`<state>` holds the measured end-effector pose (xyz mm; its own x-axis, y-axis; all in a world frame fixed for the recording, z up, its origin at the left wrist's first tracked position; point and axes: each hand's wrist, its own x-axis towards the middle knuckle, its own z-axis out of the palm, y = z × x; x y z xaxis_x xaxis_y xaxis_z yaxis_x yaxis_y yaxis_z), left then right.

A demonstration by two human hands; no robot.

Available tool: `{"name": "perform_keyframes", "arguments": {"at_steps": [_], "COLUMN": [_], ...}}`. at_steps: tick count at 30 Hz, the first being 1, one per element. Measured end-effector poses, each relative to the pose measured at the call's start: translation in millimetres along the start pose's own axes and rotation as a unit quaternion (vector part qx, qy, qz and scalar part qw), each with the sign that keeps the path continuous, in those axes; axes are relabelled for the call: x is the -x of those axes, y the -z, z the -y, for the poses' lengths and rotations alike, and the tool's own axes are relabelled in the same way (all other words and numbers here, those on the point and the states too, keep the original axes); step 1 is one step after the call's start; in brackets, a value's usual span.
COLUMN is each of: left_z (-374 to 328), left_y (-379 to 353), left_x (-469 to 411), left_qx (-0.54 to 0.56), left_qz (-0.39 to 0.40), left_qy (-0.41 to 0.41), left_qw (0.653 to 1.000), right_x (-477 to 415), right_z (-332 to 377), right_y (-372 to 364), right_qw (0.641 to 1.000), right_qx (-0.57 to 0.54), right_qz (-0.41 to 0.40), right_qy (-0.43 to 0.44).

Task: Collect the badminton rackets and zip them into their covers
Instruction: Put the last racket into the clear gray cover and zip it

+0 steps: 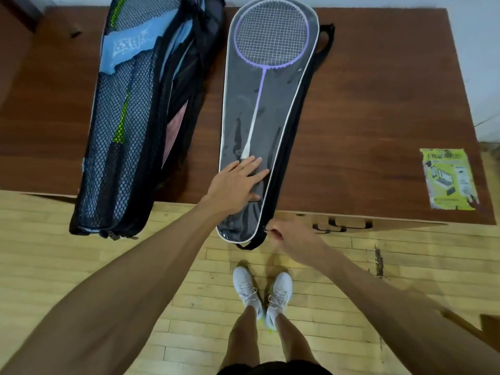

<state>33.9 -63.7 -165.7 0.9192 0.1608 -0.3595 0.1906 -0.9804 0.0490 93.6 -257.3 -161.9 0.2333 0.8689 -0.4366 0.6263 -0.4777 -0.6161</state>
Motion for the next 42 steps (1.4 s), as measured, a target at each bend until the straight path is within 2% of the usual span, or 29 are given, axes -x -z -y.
{"name": "perform_keyframes", "arguments": {"at_steps": [4,7,10,14,17,20,25,28,31,34,36,40,42], "left_z": [-8.9,-7.0,-7.5,1.7,7.8,7.4,6.4,4.5,8.8,17.7,22.0,31.5,36.4], "left_y": [3.6,0.7,-2.8,-7.1,-10.9,-16.6,-19.7,-17.1,-12.5,-6.2,0.1,8.2,9.8], "left_x": [27.6,58.0,72.2,69.4,68.5,68.1,67.8,69.3,74.6,80.3,79.2,58.3,42.0], "left_qx": [0.066,0.108,0.079,0.048,0.044,0.039,0.125,0.261,0.404,0.450,0.478,0.477,0.504], "left_qz": [-0.071,-0.007,0.049,0.023,0.029,0.020,0.035,0.033,-0.035,-0.076,-0.069,-0.057,-0.055], "left_qy": [0.014,0.041,0.030,0.000,-0.010,-0.019,-0.020,-0.008,0.048,0.115,0.159,0.217,0.245], "left_qw": [0.995,0.993,0.995,0.999,0.999,0.999,0.991,0.965,0.913,0.882,0.861,0.850,0.827], "right_x": [-4.4,1.0,6.1,11.1,17.8,22.7,24.2,29.2,35.8,33.9,24.3,-11.3,-32.7], "right_z": [-2.3,-1.5,-0.5,7.7,24.1,42.1,65.3,67.7,68.2,69.3,66.6,46.7,31.7], "right_y": [9.0,7.5,-0.7,-21.7,-38.7,-54.4,-79.5,-75.1,-58.8,-32.3,-15.5,15.2,28.9], "right_qw": [0.999,0.998,0.995,0.988,0.985,0.987,0.980,0.975,0.971,0.958,0.949,0.938,0.925], "right_qx": [-0.047,-0.049,-0.072,-0.086,-0.082,-0.064,-0.080,-0.098,-0.086,-0.095,-0.104,-0.134,-0.176], "right_qz": [-0.023,-0.039,-0.062,-0.107,-0.135,-0.130,-0.152,-0.163,-0.166,-0.194,-0.212,-0.224,-0.229], "right_qy": [0.003,0.001,-0.019,-0.071,-0.073,-0.073,-0.100,-0.116,-0.152,-0.190,-0.207,-0.227,-0.247]}}
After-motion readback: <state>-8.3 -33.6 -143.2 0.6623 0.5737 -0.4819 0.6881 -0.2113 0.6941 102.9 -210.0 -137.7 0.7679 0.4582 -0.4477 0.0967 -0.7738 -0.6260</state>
